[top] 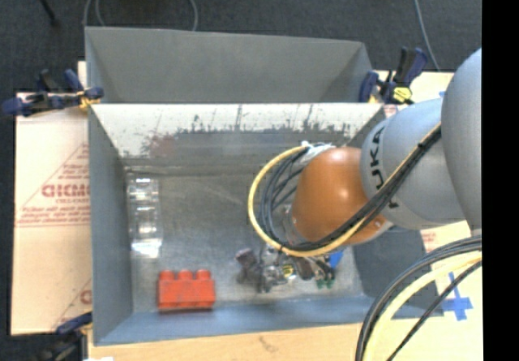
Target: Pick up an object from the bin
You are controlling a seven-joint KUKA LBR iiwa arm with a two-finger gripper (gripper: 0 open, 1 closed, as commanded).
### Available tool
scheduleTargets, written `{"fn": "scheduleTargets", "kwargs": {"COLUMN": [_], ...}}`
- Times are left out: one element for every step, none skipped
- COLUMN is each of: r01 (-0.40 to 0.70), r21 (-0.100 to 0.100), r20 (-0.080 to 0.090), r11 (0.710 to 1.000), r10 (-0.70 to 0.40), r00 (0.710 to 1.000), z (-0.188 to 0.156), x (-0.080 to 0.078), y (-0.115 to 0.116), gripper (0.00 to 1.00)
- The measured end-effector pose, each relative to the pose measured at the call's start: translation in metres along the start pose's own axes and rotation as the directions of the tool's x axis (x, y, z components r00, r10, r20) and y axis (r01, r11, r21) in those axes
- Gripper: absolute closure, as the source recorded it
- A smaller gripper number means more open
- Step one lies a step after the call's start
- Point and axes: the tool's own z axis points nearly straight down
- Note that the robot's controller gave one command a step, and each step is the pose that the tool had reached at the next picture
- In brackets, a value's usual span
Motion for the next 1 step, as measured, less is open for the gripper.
{"fn": "scheduleTargets", "kwargs": {"r01": [0.001], "r21": [0.003], "r20": [-0.002], "r11": [1.0], "r10": [-0.001], "r00": [1.0], "z": [-0.2294], "x": [-0.0222], "y": [0.0053], "gripper": [1.0]}}
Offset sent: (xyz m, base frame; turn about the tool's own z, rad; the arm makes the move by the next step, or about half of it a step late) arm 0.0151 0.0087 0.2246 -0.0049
